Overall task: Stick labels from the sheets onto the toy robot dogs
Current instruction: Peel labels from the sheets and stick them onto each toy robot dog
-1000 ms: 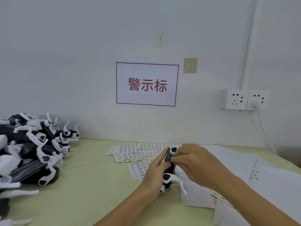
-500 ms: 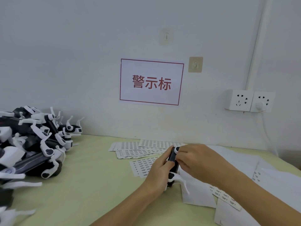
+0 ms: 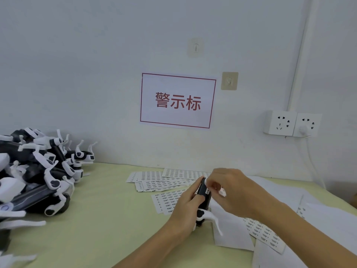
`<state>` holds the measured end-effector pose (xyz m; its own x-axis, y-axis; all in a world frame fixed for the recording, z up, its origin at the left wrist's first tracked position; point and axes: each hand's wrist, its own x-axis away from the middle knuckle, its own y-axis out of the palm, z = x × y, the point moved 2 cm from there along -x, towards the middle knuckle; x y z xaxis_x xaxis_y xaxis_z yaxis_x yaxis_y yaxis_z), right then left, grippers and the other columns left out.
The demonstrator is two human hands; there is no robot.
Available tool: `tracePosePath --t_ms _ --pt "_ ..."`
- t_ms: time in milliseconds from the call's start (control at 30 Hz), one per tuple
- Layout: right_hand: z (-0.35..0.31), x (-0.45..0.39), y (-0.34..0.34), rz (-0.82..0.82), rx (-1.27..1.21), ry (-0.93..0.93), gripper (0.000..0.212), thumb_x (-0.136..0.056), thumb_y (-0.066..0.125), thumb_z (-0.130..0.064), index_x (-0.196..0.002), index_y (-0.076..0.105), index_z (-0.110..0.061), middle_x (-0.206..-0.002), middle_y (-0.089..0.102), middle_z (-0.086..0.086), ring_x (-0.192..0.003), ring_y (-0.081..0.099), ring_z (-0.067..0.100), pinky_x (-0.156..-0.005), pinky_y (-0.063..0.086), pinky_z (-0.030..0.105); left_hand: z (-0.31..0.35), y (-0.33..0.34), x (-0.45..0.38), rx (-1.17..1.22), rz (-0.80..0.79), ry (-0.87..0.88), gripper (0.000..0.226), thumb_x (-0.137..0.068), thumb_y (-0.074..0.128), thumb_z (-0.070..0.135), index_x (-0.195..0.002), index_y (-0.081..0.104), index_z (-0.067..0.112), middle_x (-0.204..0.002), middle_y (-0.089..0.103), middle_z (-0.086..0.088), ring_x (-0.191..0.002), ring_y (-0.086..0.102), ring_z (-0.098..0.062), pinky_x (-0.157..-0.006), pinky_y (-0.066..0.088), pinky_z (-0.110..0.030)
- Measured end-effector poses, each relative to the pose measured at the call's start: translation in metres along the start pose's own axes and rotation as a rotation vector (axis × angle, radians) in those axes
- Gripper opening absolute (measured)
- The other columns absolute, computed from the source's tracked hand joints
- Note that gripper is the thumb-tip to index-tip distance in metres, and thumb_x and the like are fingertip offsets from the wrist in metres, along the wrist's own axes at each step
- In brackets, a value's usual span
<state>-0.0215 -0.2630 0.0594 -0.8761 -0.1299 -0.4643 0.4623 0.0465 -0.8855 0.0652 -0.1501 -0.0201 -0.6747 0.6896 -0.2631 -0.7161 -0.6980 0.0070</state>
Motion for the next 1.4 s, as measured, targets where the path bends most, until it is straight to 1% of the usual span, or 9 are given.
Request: tracePosePath --t_ms 100,267,433,700,800,967,1033,1200,1400 --pt "0.013 0.009 -0.001 0.091 -0.109 0.027 0.014 -0.092 0.064 -0.022 -0.104 0.068 -0.03 -0.098 0.056 -0.019 -0.088 0.053 0.001 -0.074 0.043 0.015 0.001 0.001 0.002 -0.019 0.002 -0.016 0.052 -0.1 0.041 0.005 -0.139 0.052 0.039 -0.127 0.065 0.016 -0.116 0.06 -0.005 -0.105 0.044 -0.028" --pt "0.024 0.006 -0.002 -0.051 -0.09 0.0 0.036 -0.091 0.065 -0.043 -0.127 0.06 -0.046 -0.138 0.044 -0.031 -0.127 0.038 -0.012 -0.101 0.035 0.012 0.009 0.005 0.005 0.017 -0.058 0.077 0.051 -0.083 0.044 0.018 -0.111 0.067 0.054 -0.108 0.073 0.001 -0.094 0.062 -0.011 -0.087 0.045 -0.026" --pt "0.015 -0.007 -0.011 -0.182 -0.167 -0.112 0.034 -0.093 0.063 -0.026 -0.122 0.066 -0.044 -0.11 0.069 -0.024 -0.1 0.063 0.002 -0.079 0.05 0.016 0.005 0.004 0.003 0.032 -0.07 0.092 0.054 -0.08 0.044 0.019 -0.111 0.067 0.056 -0.097 0.072 0.005 -0.088 0.059 -0.014 -0.083 0.045 -0.028" --pt "0.01 -0.007 -0.009 -0.179 -0.051 -0.099 0.019 -0.085 0.064 -0.022 -0.1 0.074 -0.03 -0.08 0.07 -0.013 -0.066 0.057 0.014 -0.064 0.049 0.029 0.001 0.005 0.001 0.082 -0.065 0.089 0.057 -0.08 0.046 0.017 -0.109 0.066 0.062 -0.102 0.067 0.008 -0.097 0.053 -0.019 -0.087 0.041 -0.034" --pt "0.009 -0.004 -0.009 -0.134 -0.023 -0.138 0.016 -0.083 0.063 -0.019 -0.092 0.073 -0.027 -0.071 0.056 -0.021 -0.057 0.047 0.006 -0.058 0.038 0.015 0.001 0.005 0.002 0.11 -0.102 0.086 0.057 -0.081 0.044 0.015 -0.114 0.066 0.057 -0.105 0.054 -0.005 -0.097 0.045 -0.021 -0.082 0.035 -0.037" --pt "0.008 0.0 -0.004 -0.091 0.067 -0.169 0.018 -0.087 0.057 -0.015 -0.09 0.073 -0.02 -0.079 0.069 -0.01 -0.059 0.045 0.011 -0.06 0.042 0.025 0.002 0.006 0.003 0.058 -0.121 0.078 0.058 -0.081 0.045 0.016 -0.131 0.063 0.038 -0.102 0.065 -0.008 -0.091 0.054 -0.021 -0.088 0.039 -0.035" --pt "0.009 0.0 -0.006 -0.08 0.011 -0.153 0.019 -0.086 0.057 -0.014 -0.089 0.072 -0.025 -0.079 0.069 -0.013 -0.059 0.047 0.012 -0.06 0.035 0.016 0.002 0.005 0.003 0.04 -0.126 0.067 0.057 -0.082 0.045 0.015 -0.133 0.062 0.033 -0.101 0.071 -0.001 -0.09 0.06 -0.018 -0.086 0.044 -0.028" --pt "0.008 0.003 -0.012 -0.156 -0.154 -0.174 0.029 -0.091 0.062 -0.02 -0.115 0.071 -0.034 -0.102 0.07 -0.025 -0.079 0.063 -0.001 -0.076 0.042 0.008 0.008 0.004 0.006 0.014 -0.138 0.065 0.051 -0.092 0.044 0.006 -0.127 0.063 0.038 -0.08 0.068 0.009 -0.076 0.057 -0.012 -0.074 0.044 -0.017" --pt "0.01 -0.001 -0.014 -0.189 -0.044 -0.172 0.016 -0.094 0.061 -0.023 -0.1 0.075 -0.025 -0.088 0.071 -0.017 -0.067 0.056 0.012 -0.065 0.044 0.02 0.008 0.006 0.005 0.077 -0.135 0.07 0.056 -0.078 0.045 0.017 -0.111 0.068 0.056 -0.097 0.065 -0.006 -0.084 0.053 -0.022 -0.084 0.041 -0.03"
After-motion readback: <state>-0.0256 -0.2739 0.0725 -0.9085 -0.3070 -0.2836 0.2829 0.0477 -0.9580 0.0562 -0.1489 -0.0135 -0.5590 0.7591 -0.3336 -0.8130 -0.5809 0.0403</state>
